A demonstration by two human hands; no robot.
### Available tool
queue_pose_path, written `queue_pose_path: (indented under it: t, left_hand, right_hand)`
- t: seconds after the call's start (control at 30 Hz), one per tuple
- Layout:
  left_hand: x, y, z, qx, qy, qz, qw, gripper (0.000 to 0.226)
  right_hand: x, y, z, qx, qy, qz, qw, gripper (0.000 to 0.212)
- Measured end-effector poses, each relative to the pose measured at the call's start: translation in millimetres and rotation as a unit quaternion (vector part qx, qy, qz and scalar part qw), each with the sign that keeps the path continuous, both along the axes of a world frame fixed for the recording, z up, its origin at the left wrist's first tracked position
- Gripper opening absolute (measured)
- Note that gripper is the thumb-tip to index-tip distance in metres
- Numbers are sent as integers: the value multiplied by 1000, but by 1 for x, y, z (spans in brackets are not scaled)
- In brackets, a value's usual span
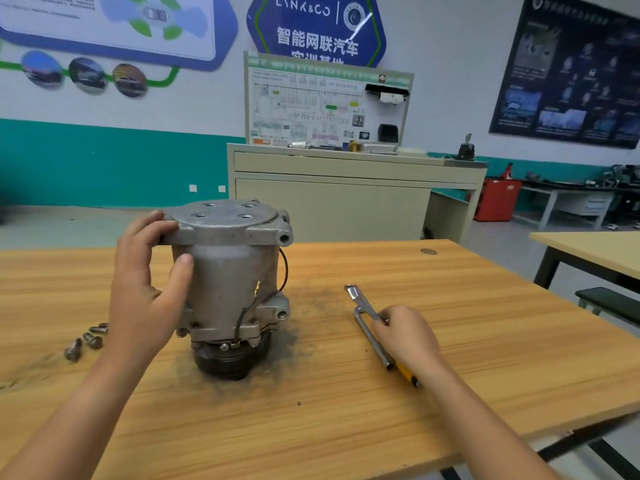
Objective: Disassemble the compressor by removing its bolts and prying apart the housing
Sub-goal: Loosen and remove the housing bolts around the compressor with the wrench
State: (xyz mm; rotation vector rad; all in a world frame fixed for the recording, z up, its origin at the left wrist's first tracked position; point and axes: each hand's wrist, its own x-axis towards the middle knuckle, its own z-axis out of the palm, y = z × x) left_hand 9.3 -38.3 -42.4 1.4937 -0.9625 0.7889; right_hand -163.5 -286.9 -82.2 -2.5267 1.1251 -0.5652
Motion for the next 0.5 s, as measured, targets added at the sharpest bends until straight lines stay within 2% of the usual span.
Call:
queue_pose_path:
  t: [0.23,0.37,0.5]
  left_hand:
    - [-2,5,2,15,9,8,1000,37]
    - [-2,8,3,35,14,6,999,40]
    - [-3,6,2,29,19,6,999,41]
  right_hand:
    - [25,36,-23,-95,118,5,988,25]
    - [29,35,-29,-134,130,-7,982,23]
    - [27,32,-29,-122,125,-4,985,25]
